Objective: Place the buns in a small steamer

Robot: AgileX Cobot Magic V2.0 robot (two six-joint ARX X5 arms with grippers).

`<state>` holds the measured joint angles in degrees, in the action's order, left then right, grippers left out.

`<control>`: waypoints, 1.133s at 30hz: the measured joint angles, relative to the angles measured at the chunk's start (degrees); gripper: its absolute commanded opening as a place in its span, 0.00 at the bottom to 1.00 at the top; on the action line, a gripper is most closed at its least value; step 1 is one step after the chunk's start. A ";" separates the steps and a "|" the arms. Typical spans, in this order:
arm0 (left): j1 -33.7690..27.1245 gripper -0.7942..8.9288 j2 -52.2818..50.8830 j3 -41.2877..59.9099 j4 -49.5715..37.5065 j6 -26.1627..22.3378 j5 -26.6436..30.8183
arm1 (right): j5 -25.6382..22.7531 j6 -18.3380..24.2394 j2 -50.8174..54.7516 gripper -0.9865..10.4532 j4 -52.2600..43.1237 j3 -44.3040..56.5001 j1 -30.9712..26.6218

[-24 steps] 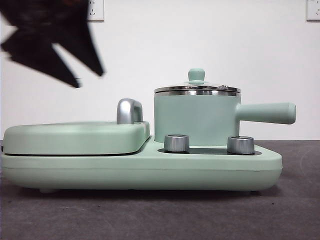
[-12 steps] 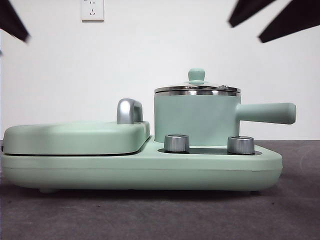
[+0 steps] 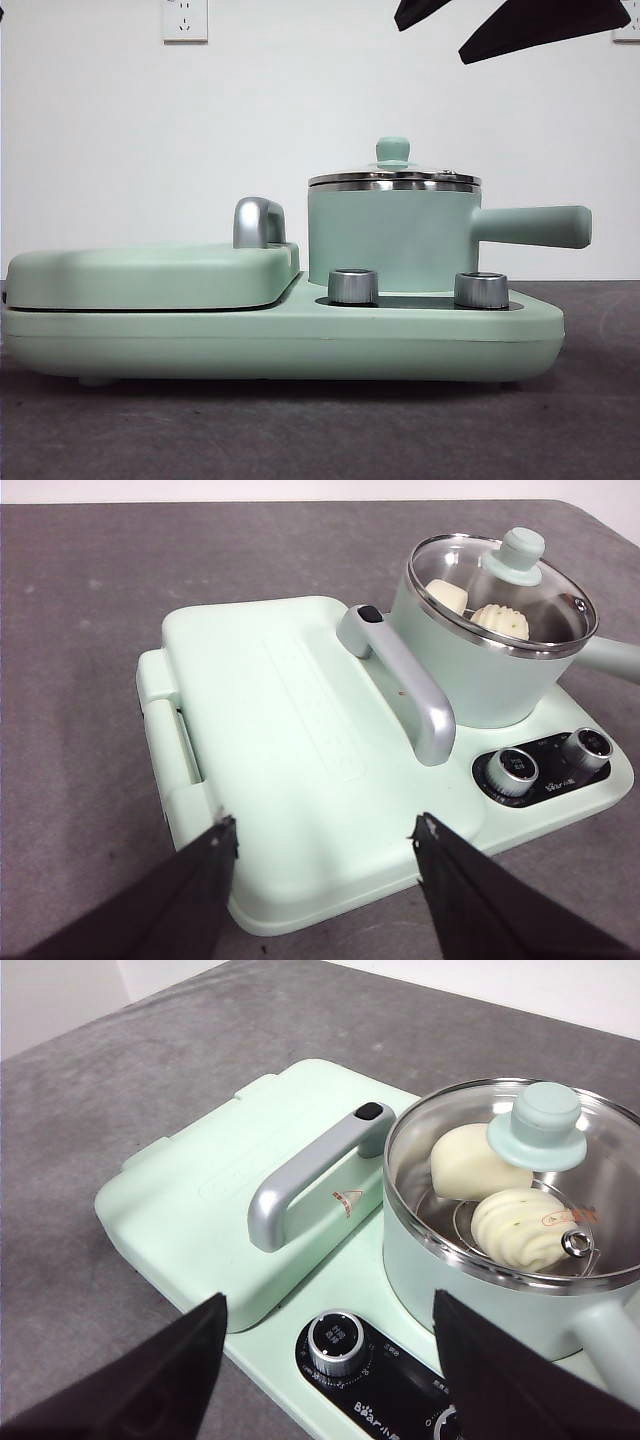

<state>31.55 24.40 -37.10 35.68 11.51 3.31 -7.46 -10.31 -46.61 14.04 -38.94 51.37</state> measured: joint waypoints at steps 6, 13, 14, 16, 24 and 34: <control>0.00 0.09 0.00 0.00 -0.20 -0.11 0.00 | -0.02 0.11 0.09 0.10 -0.85 0.00 0.00; 0.02 0.09 -0.15 0.00 0.15 -0.11 -0.04 | 1.46 0.11 0.13 0.10 -1.07 0.00 0.00; 0.02 0.09 -0.15 0.00 -0.04 -0.11 -0.04 | 1.46 0.11 0.13 0.10 -1.07 0.00 0.00; 0.02 0.09 -0.15 0.00 -0.26 -0.11 -0.04 | 1.46 0.11 0.13 0.10 -1.07 0.00 0.00; -0.52 0.09 -0.90 0.15 -0.39 -3.61 0.20 | 1.46 0.11 0.13 0.10 -1.07 0.00 0.00; -21.64 0.09 -12.20 21.31 -18.45 -7.21 0.46 | 1.44 0.11 0.13 0.10 -1.07 0.00 0.00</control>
<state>9.91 12.21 -15.79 17.23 4.29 3.77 -6.02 -10.20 -46.48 12.97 -38.94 51.37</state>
